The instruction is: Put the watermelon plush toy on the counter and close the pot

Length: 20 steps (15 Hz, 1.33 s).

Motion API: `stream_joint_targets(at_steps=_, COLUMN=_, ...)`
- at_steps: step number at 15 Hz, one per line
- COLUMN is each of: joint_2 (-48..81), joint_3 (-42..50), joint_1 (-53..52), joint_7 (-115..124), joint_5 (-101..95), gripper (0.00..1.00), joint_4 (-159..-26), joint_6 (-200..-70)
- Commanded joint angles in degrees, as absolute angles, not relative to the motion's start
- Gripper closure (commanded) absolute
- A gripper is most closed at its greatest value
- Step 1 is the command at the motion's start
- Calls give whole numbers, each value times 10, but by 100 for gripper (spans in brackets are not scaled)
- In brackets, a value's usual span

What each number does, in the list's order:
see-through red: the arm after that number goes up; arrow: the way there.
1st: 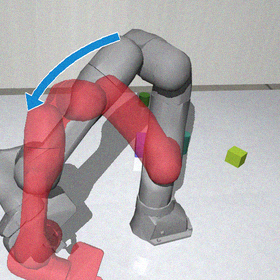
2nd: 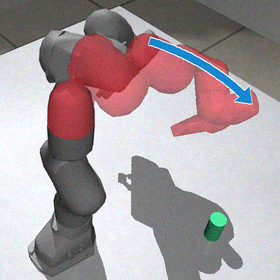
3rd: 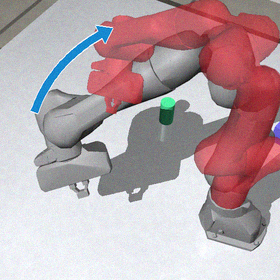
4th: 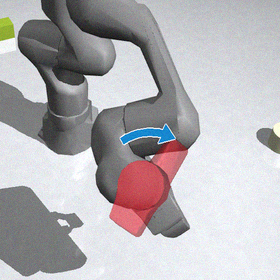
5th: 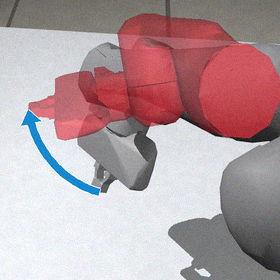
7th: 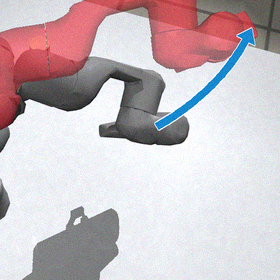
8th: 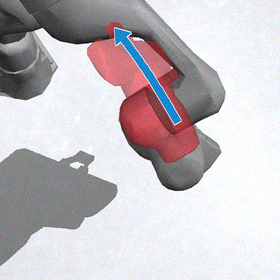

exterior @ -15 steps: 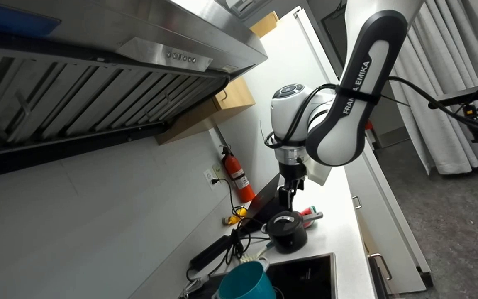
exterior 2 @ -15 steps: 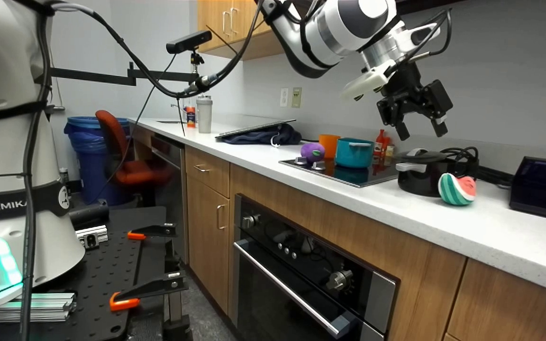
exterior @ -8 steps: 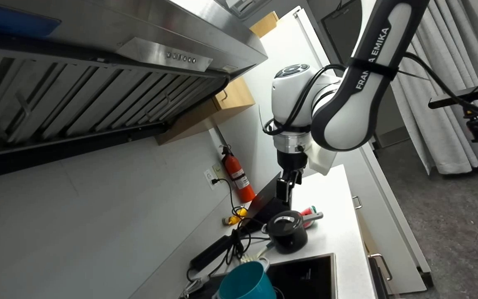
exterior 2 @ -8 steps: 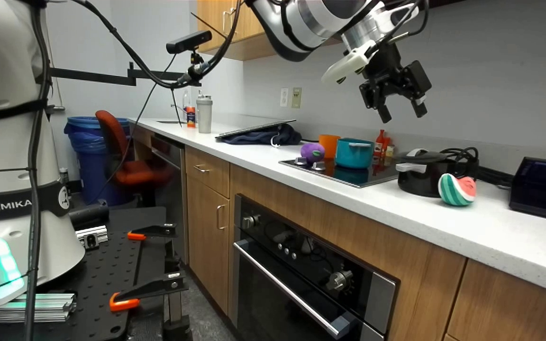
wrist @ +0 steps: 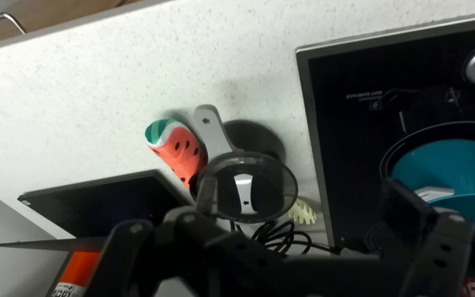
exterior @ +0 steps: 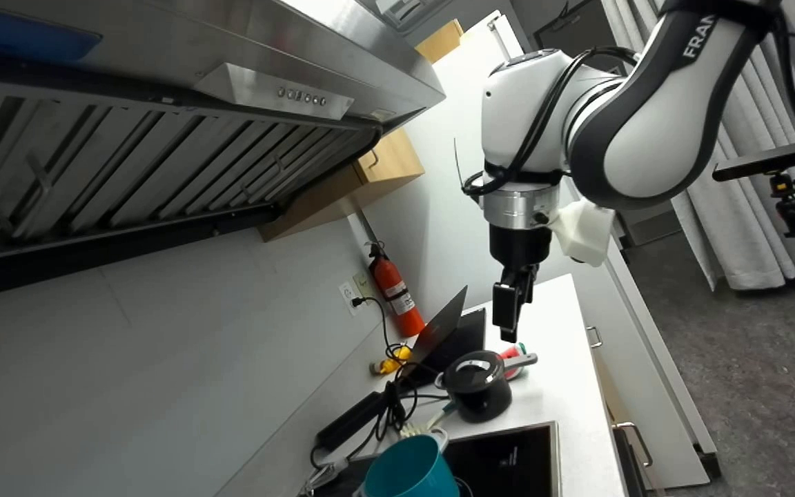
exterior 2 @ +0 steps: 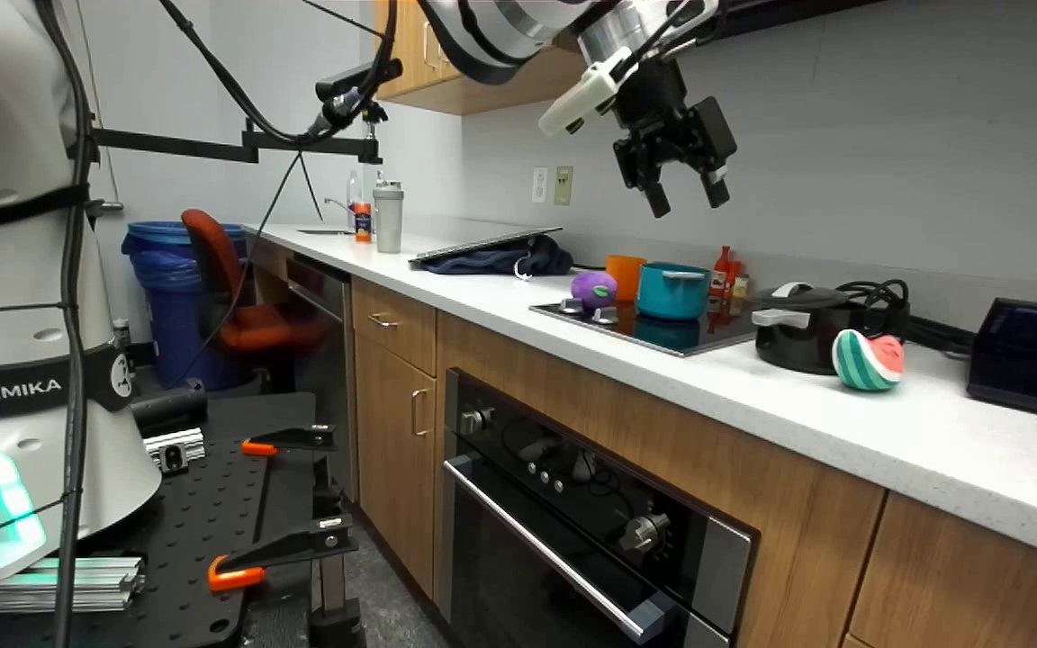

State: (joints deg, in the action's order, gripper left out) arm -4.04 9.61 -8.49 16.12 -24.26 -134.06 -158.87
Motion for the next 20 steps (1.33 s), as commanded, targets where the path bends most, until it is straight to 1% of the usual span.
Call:
stream_joint_targets(at_steps=1, joint_2=-133, joint_3=43, joint_1=-44, joint_7=122, joint_5=-209, gripper=0, joint_4=-1404, joint_6=-1533)
stream_joint_targets(at_steps=6, joint_2=-221, joint_3=13, joint_1=-30, joint_7=60, joint_5=-154, gripper=0, joint_4=-1430, joint_6=-1434)
stream_joint_targets(at_steps=12, joint_2=-295, joint_3=10, joint_1=-38, joint_7=12, joint_5=-98, gripper=0, joint_4=-1429, joint_6=-1340)
stream_joint_targets(at_steps=16, joint_2=-340, joint_3=14, joint_1=-40, joint_7=-7, joint_5=-62, gripper=0, joint_4=-1432, joint_6=-1306)
stream_joint_targets(at_steps=17, joint_2=-296, joint_3=2, joint_1=-27, joint_7=8, joint_5=-80, gripper=0, joint_4=-1413, joint_6=-1327)
stream_joint_targets(at_steps=20, joint_2=-314, joint_3=3, joint_1=-28, joint_7=3, joint_5=-72, gripper=0, joint_4=-1416, joint_6=-1316)
